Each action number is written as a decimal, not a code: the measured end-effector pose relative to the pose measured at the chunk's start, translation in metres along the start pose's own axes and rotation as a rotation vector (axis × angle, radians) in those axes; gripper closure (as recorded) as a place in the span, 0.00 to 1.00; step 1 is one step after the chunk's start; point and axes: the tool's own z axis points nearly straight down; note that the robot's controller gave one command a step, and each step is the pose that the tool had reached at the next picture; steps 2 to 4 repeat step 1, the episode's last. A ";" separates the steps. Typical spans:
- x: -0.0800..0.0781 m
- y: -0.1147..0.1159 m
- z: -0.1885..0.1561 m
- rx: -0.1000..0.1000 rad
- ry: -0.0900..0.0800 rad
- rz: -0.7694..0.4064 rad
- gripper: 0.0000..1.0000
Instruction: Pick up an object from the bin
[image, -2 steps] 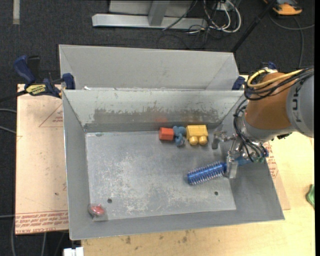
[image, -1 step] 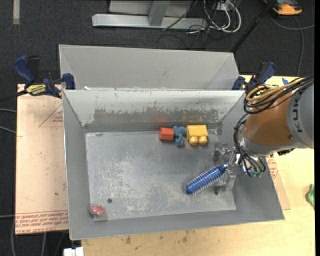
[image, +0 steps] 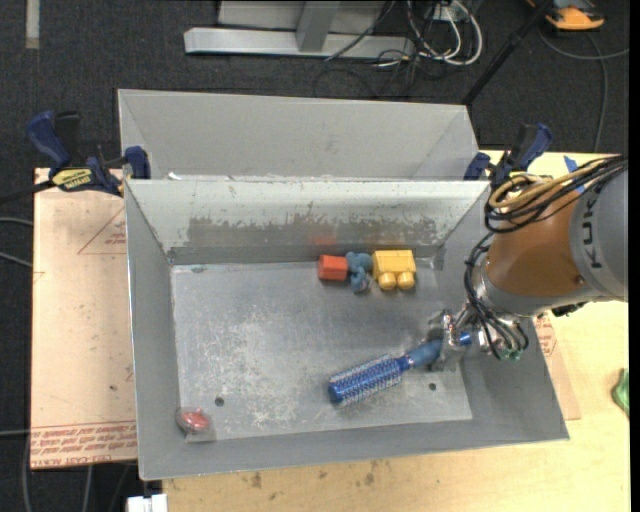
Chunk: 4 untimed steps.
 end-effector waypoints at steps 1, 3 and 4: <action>-0.002 -0.007 -0.138 0.002 -0.007 -0.027 1.00; -0.002 -0.007 -0.138 0.002 -0.007 -0.027 1.00; -0.002 -0.007 -0.138 0.002 -0.007 -0.027 1.00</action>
Offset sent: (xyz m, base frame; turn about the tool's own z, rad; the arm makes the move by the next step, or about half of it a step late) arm -0.0005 -0.0076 0.1339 -0.0284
